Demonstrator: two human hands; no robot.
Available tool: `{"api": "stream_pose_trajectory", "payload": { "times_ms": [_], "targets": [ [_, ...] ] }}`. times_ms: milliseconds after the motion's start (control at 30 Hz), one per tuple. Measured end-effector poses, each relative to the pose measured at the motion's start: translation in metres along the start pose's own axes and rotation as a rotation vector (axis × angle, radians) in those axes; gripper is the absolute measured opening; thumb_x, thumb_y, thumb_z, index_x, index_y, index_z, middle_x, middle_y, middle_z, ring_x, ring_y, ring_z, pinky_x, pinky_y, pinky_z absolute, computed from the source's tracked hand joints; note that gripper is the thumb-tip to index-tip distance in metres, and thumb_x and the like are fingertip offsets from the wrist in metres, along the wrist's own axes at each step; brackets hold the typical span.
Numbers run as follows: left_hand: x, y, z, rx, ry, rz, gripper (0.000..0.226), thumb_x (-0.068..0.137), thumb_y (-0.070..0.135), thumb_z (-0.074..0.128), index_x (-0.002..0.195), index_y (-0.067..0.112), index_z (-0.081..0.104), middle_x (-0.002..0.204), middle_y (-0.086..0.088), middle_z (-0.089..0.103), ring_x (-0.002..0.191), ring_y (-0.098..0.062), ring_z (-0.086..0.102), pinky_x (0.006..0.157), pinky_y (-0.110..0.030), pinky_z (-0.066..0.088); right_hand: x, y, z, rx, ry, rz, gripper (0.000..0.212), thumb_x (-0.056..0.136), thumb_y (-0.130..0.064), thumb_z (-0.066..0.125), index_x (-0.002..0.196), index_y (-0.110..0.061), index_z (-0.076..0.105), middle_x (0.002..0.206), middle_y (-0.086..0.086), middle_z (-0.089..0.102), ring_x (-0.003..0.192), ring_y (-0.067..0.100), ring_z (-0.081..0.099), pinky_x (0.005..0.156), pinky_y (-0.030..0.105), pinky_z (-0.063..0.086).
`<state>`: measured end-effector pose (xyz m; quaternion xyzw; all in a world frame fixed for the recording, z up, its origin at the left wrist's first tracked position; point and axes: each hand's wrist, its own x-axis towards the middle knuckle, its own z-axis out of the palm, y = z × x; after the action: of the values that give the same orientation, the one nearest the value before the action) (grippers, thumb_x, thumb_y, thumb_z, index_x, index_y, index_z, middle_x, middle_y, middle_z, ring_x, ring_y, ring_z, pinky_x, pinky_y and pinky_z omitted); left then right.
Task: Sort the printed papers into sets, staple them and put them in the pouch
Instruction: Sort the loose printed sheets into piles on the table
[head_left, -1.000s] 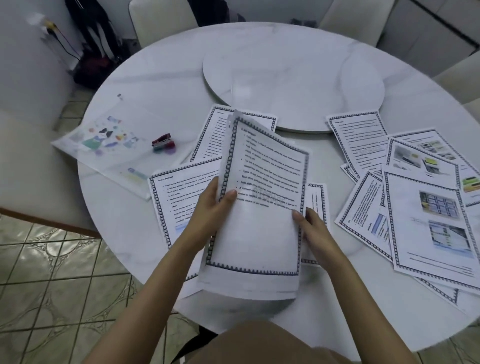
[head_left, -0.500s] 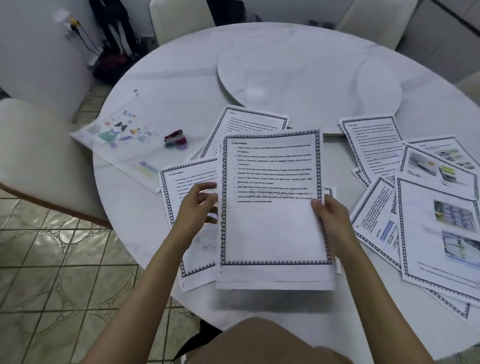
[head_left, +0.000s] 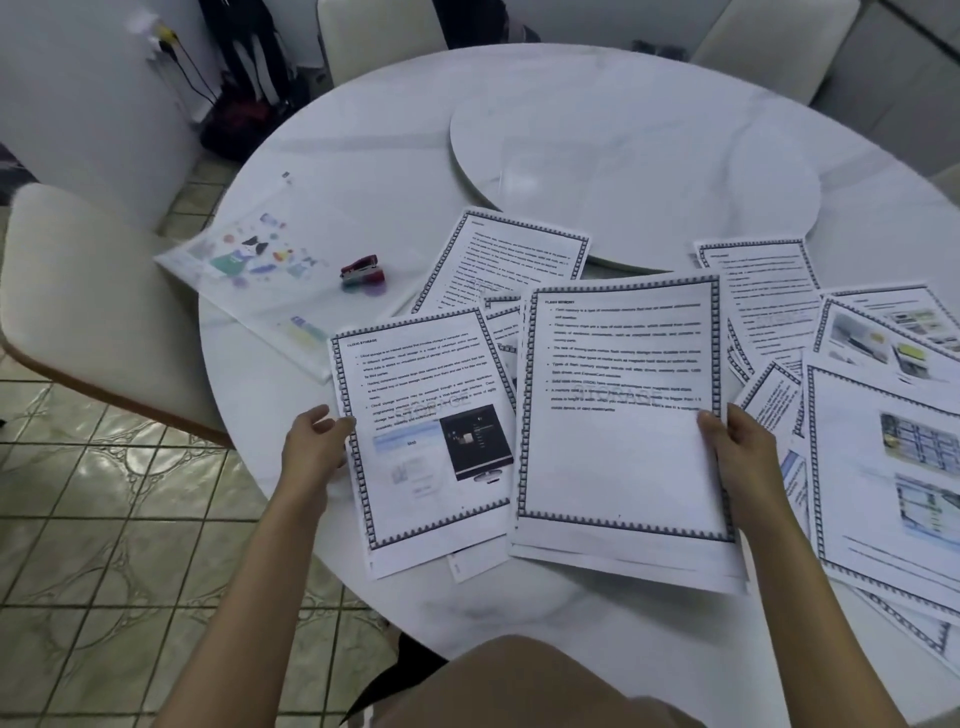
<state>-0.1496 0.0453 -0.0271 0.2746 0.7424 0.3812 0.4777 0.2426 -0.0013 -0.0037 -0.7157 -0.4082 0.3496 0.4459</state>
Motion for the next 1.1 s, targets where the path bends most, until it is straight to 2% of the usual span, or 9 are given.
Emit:
{"api": "stream_pose_trajectory", "payload": {
  "times_ms": [133, 300, 433, 567, 633, 733, 867, 967, 1100],
  "targets": [
    [-0.002, 0.007, 0.008, -0.013, -0.056, -0.012, 0.043, 0.091, 0.01, 0.055, 0.132, 0.001, 0.045, 0.116, -0.018, 0.058, 0.075, -0.022, 0.053, 0.066, -0.029, 0.045, -0.006, -0.001, 0.005, 0.025, -0.025, 0.001, 0.016, 0.096, -0.02, 0.047, 0.091, -0.019, 0.062, 0.088, 0.001, 0.066, 0.079, 0.02, 0.061, 0.073, 0.035, 0.048],
    [-0.014, 0.014, 0.021, 0.132, 0.026, 0.232, 0.027, 0.092, 0.015, 0.053, 0.116, 0.006, 0.06, 0.108, -0.009, 0.064, 0.097, -0.024, 0.058, 0.083, -0.035, 0.047, -0.008, -0.008, 0.006, 0.069, -0.031, -0.005, 0.015, 0.096, -0.021, 0.047, 0.095, -0.019, 0.062, 0.092, -0.001, 0.067, 0.084, 0.017, 0.063, 0.078, 0.034, 0.051],
    [-0.028, 0.024, 0.031, 0.207, 0.091, 0.495, 0.018, 0.094, 0.014, 0.05, 0.105, 0.008, 0.062, 0.096, -0.002, 0.062, 0.086, -0.015, 0.055, 0.069, -0.018, 0.035, -0.008, -0.013, 0.008, 0.166, -0.058, -0.003, 0.016, 0.096, -0.019, 0.048, 0.098, -0.025, 0.063, 0.094, -0.006, 0.069, 0.079, 0.006, 0.067, 0.067, 0.02, 0.056],
    [-0.032, 0.028, 0.033, 0.22, 0.161, 0.648, 0.015, 0.096, 0.012, 0.045, 0.104, 0.007, 0.057, 0.092, -0.001, 0.061, 0.078, -0.016, 0.053, 0.062, -0.018, 0.032, -0.005, -0.018, 0.013, 0.239, -0.068, 0.002, 0.014, 0.092, -0.025, 0.052, 0.098, -0.027, 0.064, 0.09, -0.014, 0.072, 0.087, 0.009, 0.068, 0.072, 0.023, 0.057],
    [-0.033, 0.031, 0.034, 0.221, 0.151, 0.675, 0.017, 0.097, 0.013, 0.042, 0.107, 0.006, 0.054, 0.092, -0.001, 0.059, 0.076, -0.018, 0.051, 0.056, -0.018, 0.03, -0.005, -0.02, 0.016, 0.271, -0.081, 0.0, 0.02, 0.084, -0.041, 0.059, 0.098, -0.028, 0.065, 0.092, -0.012, 0.073, 0.089, 0.013, 0.068, 0.075, 0.026, 0.057],
    [-0.031, 0.031, 0.037, 0.174, 0.011, 0.619, 0.023, 0.094, 0.018, 0.05, 0.116, 0.01, 0.051, 0.098, 0.0, 0.06, 0.082, -0.013, 0.056, 0.059, -0.009, 0.038, -0.004, -0.02, 0.02, 0.281, -0.094, -0.007, 0.06, 0.055, -0.07, 0.068, 0.097, -0.028, 0.066, 0.095, -0.01, 0.073, 0.087, 0.011, 0.069, 0.072, 0.025, 0.057],
    [-0.025, 0.019, 0.043, 0.141, -0.104, 0.395, 0.03, 0.088, 0.009, 0.059, 0.118, 0.014, 0.058, 0.1, -0.001, 0.064, 0.095, -0.014, 0.061, 0.075, -0.012, 0.045, -0.003, -0.023, 0.028, 0.344, -0.086, 0.005, 0.037, 0.072, -0.054, 0.065, 0.095, -0.025, 0.065, 0.088, -0.013, 0.073, 0.084, 0.012, 0.068, 0.07, 0.023, 0.057],
    [-0.023, 0.011, 0.049, 0.132, -0.112, 0.289, 0.021, 0.088, 0.011, 0.058, 0.107, 0.015, 0.066, 0.101, -0.004, 0.066, 0.099, -0.017, 0.062, 0.092, -0.029, 0.048, -0.003, -0.02, 0.033, 0.332, -0.092, 0.038, 0.015, 0.092, -0.027, 0.054, 0.101, -0.021, 0.064, 0.085, -0.013, 0.074, 0.082, 0.011, 0.068, 0.073, 0.026, 0.057],
    [-0.032, 0.007, 0.055, 0.22, -0.328, 0.139, 0.015, 0.09, 0.019, 0.058, 0.101, 0.012, 0.065, 0.089, -0.004, 0.065, 0.073, -0.012, 0.058, 0.063, -0.02, 0.045, -0.005, -0.015, 0.038, 0.321, -0.086, 0.075, 0.019, 0.092, -0.021, 0.052, 0.108, -0.018, 0.062, 0.087, -0.012, 0.073, 0.082, 0.009, 0.069, 0.073, 0.025, 0.058]
  ]
}}
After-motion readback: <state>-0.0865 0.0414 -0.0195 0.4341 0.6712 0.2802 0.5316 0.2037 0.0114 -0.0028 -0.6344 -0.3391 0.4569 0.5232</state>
